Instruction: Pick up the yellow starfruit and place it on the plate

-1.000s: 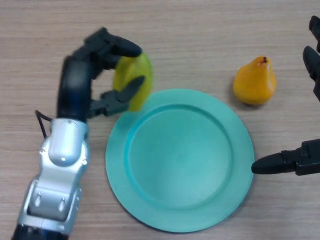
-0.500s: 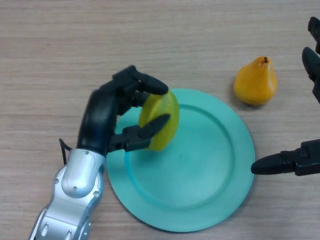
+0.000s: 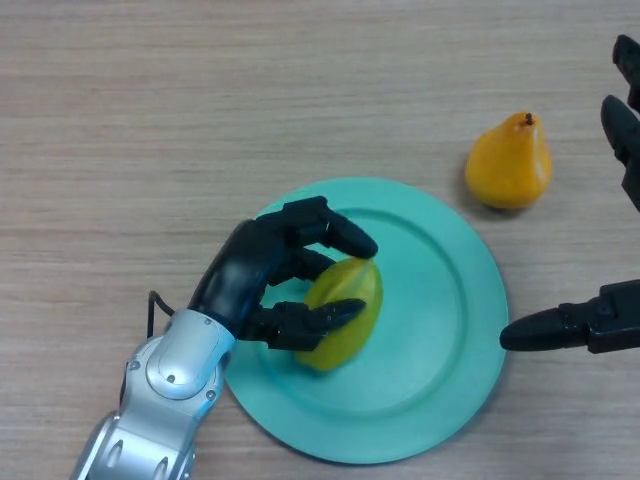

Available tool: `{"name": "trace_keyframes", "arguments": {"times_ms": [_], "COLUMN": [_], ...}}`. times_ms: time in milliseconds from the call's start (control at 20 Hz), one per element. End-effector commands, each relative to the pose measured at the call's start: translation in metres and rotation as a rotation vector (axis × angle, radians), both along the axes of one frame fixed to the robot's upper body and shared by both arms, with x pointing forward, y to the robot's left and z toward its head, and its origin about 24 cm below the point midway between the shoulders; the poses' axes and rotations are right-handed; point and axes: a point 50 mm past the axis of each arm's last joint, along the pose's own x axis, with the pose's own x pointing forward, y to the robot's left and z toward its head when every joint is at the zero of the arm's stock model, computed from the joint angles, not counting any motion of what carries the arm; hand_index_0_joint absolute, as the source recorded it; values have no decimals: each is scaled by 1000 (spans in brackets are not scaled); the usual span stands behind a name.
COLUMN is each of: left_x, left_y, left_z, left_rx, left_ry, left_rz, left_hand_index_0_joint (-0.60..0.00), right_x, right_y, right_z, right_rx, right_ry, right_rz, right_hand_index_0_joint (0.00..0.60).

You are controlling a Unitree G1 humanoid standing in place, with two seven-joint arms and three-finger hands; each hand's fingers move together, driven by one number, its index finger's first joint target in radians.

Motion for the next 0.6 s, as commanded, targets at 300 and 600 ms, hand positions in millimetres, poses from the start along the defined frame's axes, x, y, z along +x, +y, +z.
{"name": "trace_keyframes", "arguments": {"times_ms": [300,600], "left_x": [1,-11], "left_y": [17,50], "left_z": [53,89], "left_rx": [-108,-234], "left_ry": [-225,-420], "left_rz": [60,107], "left_hand_index_0_joint": [0,0], "right_x": [-9,-7], "right_y": [4,7], "right_z": [27,26], "right_rx": [-37,-26], "right_ry": [-200,-201], "right_rz": [34,52], "right_hand_index_0_joint": [0,0]}}
